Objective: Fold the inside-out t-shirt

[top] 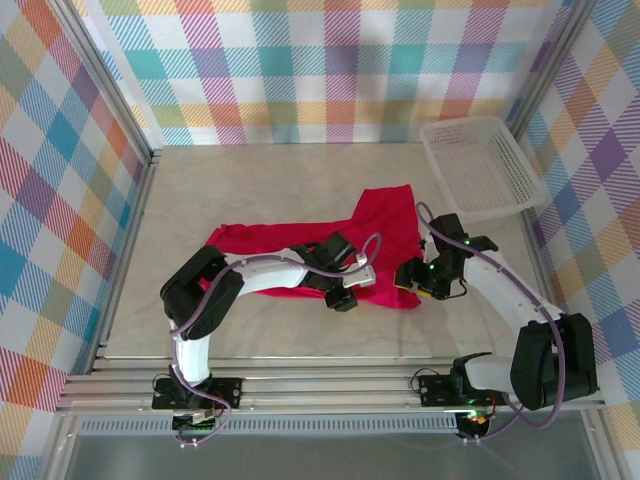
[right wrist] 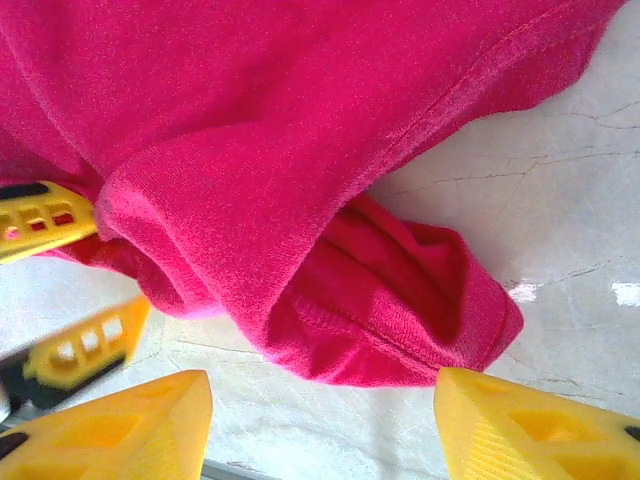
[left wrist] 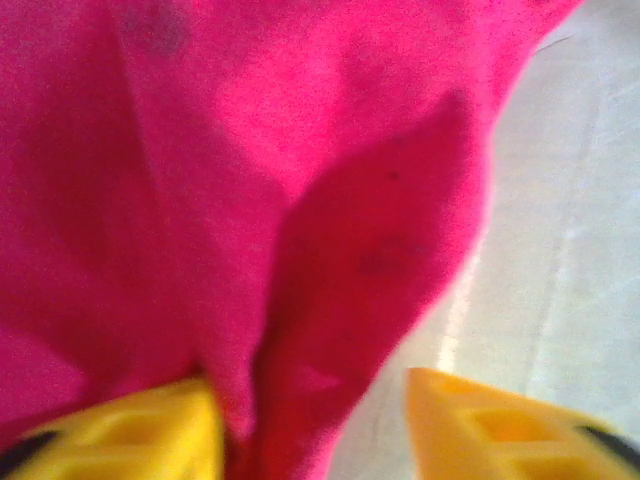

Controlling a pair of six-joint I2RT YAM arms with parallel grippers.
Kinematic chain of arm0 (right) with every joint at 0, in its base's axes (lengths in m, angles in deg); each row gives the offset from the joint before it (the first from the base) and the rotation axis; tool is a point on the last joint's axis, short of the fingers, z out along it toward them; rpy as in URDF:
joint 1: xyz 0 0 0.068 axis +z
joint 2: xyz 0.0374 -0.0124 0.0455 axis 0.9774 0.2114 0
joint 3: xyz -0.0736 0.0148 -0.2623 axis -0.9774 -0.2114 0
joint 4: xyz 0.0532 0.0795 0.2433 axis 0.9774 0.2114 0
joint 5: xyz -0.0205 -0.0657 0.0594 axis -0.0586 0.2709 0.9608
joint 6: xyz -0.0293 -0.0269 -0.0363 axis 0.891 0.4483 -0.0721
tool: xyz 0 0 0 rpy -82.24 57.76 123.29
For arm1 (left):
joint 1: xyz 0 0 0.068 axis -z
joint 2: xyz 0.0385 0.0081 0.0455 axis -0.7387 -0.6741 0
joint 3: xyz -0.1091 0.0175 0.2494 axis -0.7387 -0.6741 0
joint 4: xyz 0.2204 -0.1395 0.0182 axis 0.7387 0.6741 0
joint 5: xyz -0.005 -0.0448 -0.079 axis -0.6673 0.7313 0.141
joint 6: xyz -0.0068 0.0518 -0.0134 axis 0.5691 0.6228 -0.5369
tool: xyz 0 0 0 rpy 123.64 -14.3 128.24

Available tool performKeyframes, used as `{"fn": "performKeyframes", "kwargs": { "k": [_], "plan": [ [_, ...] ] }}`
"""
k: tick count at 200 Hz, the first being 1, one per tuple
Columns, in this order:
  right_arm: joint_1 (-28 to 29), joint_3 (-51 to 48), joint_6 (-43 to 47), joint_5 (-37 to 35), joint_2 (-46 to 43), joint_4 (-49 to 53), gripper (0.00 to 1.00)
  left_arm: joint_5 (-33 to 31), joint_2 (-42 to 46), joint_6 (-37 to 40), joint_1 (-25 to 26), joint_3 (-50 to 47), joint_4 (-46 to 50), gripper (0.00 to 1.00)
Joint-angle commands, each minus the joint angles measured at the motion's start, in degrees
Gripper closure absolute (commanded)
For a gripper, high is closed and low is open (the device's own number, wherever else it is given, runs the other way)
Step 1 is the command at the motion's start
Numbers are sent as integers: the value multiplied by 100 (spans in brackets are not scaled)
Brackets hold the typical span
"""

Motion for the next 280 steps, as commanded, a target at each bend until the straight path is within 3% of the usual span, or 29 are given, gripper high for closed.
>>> {"fn": "performKeyframes", "kwargs": {
  "k": [1, 19, 39, 64, 87, 93, 101, 116, 134, 141, 159, 173, 193, 223, 245, 280],
  "plan": [
    [40, 60, -25, 125, 7, 37, 48, -145, -76, 139, 41, 429, 407, 100],
    [88, -77, -93, 248, 14, -72, 54, -176, 128, 47, 43, 513, 413, 100],
    [361, -207, -267, 211, 45, -266, 54, -149, 432, -23, 41, 612, 540, 100],
    [771, -259, -532, 90, 273, -594, 40, -166, 778, -63, 44, 684, 718, 100],
    [909, -327, -734, -120, 737, -1187, 40, -181, 1038, -63, 15, 658, 816, 100],
    [904, -304, -758, -183, 881, -1325, 43, -161, 1098, -72, 6, 643, 830, 100],
    [907, -256, -760, -279, 1044, -1434, 55, -149, 1169, -97, -7, 620, 843, 100],
    [909, -31, -720, -480, 1184, -1280, 100, -186, 1288, -98, -14, 580, 967, 100],
    [911, 213, -583, -449, 786, -667, 100, -329, 1442, -141, -20, 474, 1222, 100],
    [909, 279, -525, -431, 519, -384, 100, -396, 1523, -185, -20, 379, 1304, 94],
    [911, 416, -386, -390, -190, 272, 100, -669, 1890, -303, -17, -128, 1102, 61],
    [900, 506, -338, -299, -579, 688, 100, -858, 2255, -377, -21, -668, 604, 46],
    [900, 677, -339, -232, -889, 1010, 100, -871, 2577, -529, -40, -1092, 44, 41],
    [834, 1173, -274, -154, -855, 1120, 100, -524, 2453, -899, -63, -925, -312, 36],
    [573, 1493, -153, 8, -481, 862, 100, -106, 2290, -1169, -34, -834, -862, 34],
    [39, 1787, 29, 317, 604, -7, 100, -1, 1671, -1414, 19, -693, -1613, 34]
  ]
}}
